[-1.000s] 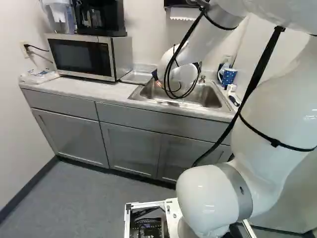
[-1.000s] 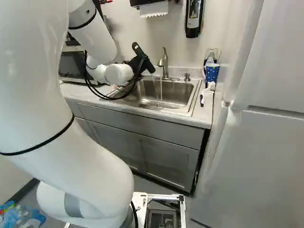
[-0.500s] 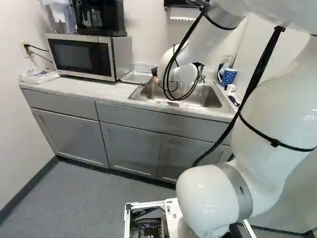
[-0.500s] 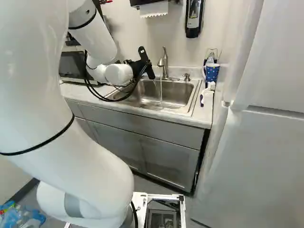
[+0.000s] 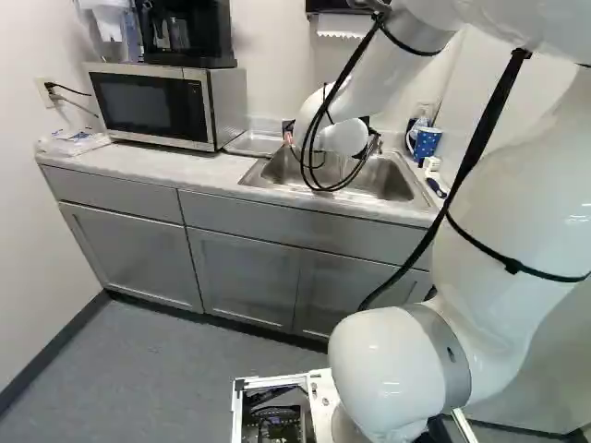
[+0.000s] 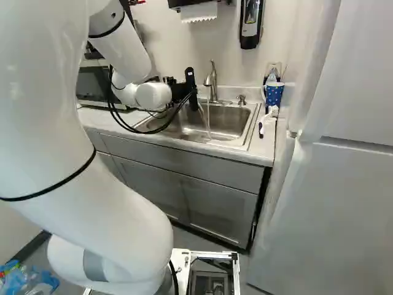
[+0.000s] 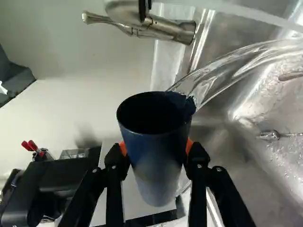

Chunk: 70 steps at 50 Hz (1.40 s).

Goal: Rinse the cup and place it in the tray

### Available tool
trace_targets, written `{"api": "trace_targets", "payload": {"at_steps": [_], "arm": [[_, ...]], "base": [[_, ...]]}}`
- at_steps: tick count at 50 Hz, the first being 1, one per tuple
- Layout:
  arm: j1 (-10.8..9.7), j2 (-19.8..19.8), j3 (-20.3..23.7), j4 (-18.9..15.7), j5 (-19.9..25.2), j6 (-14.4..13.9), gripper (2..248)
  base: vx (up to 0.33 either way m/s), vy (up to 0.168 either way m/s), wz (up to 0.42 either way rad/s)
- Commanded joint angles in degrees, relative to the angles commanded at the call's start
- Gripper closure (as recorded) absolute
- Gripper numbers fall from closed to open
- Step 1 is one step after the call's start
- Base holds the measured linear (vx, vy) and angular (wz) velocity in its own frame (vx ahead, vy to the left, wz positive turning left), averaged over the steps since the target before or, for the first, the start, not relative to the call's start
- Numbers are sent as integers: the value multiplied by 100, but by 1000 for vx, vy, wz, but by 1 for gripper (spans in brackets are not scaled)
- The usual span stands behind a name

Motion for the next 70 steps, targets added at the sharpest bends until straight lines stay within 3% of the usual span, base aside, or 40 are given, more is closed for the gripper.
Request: {"api": "trace_targets", "payload": {"at_steps": [42, 62, 70], "arm": [[0, 0, 0, 0, 0, 2527, 124], [0, 0, 0, 0, 0, 2527, 124], [0, 0, 0, 0, 0, 2244, 124]], "base": [[0, 0, 0], [0, 0, 0], [0, 0, 0]]}}
